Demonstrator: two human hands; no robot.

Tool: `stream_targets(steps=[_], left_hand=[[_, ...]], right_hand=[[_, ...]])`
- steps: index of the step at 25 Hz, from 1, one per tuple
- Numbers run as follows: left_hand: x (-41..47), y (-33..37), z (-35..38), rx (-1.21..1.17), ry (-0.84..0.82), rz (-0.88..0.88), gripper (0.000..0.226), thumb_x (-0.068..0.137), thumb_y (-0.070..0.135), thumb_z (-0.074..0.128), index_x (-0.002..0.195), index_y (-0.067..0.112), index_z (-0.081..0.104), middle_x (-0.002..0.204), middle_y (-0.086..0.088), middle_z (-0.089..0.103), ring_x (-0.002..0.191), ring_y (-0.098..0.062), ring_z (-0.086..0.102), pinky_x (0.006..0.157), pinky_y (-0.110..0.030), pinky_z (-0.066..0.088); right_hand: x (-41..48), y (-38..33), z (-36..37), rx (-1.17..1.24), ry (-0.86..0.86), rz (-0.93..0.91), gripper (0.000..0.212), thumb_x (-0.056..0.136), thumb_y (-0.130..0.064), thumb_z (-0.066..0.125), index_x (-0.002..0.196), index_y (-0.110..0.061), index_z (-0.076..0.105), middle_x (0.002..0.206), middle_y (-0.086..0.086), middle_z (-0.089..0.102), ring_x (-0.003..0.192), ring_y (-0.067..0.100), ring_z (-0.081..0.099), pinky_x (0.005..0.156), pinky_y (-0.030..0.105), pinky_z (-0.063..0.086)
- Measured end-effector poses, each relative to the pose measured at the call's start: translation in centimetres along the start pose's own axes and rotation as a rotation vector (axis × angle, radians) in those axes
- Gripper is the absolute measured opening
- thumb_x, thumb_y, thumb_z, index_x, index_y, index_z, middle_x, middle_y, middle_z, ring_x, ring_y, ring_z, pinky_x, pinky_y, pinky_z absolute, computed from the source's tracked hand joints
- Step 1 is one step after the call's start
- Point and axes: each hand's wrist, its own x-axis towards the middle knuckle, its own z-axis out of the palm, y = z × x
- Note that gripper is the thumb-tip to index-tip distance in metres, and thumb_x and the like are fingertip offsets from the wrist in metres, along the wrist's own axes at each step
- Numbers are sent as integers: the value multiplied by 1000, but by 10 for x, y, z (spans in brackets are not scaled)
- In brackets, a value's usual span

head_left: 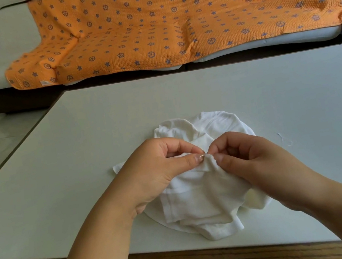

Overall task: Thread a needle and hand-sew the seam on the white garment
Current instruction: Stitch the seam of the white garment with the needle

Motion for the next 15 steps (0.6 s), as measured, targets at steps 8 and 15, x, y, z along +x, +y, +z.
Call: stream_targets(steps=[8,15], left_hand=[[1,-1,6,-113,-39,-4,8,81,18,73,88,19,78,93,3,78,97,-4,70,93,-19,48],[1,-1,4,-283,-108,-39,22,70,25,74,89,15,79,100,-5,77,103,-14,70,101,-29,48]], right_hand=[[4,3,2,154,-6,-2,14,82,-34,66,89,-22,63,83,19,67,67,22,54,57,30,41],[6,6,-3,148,-33,46,28,79,-44,68,88,-18,67,85,16,63,77,27,51,68,42,37]])
